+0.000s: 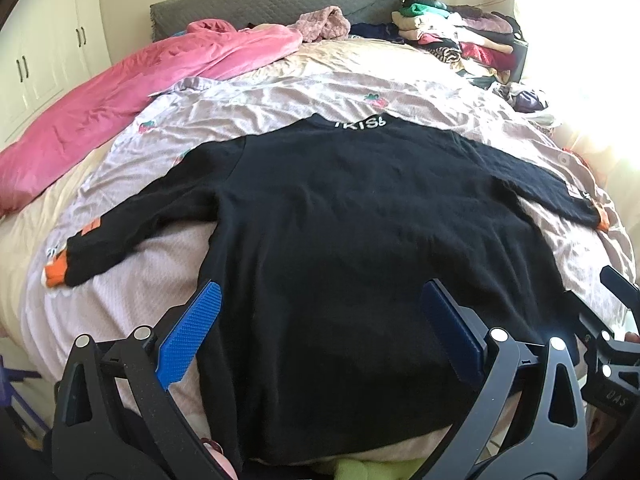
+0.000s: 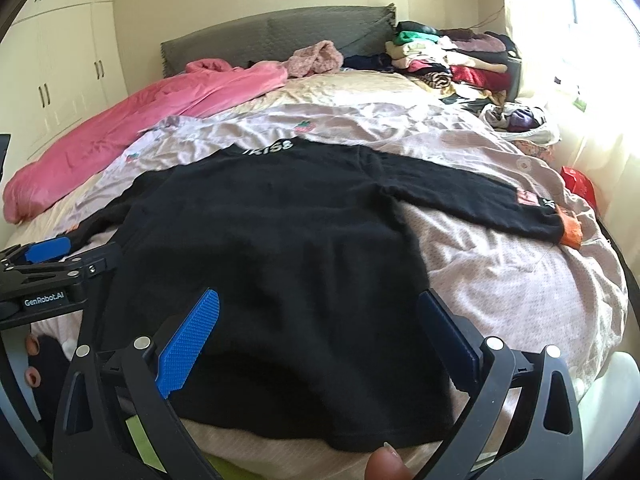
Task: Fold small clothes
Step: 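Move the right tool to the orange sleeve cuff and grasp it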
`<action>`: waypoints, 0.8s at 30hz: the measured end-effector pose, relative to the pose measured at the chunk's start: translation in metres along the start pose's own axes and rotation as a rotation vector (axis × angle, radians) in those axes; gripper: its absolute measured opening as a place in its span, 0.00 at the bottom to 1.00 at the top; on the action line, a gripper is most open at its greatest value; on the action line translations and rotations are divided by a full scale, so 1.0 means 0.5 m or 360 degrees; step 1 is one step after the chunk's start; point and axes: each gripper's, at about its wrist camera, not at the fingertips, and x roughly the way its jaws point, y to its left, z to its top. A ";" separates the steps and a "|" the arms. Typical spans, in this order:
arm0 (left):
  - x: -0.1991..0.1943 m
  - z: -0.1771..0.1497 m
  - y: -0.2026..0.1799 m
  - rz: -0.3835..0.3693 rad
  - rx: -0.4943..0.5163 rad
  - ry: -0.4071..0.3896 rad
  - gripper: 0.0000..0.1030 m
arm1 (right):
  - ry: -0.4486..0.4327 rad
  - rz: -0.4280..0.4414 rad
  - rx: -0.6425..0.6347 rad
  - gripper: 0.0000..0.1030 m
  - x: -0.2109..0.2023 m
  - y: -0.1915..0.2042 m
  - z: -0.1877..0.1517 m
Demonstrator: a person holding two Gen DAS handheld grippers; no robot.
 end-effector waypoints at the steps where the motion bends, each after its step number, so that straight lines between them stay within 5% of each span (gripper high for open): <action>1: 0.002 0.004 -0.002 -0.0004 -0.0001 -0.0002 0.91 | -0.0007 -0.0007 0.0008 0.96 0.001 -0.006 0.004; 24: 0.116 0.115 -0.018 -0.0088 -0.0015 0.0058 0.91 | -0.0074 -0.0323 0.0295 0.96 0.067 -0.224 0.103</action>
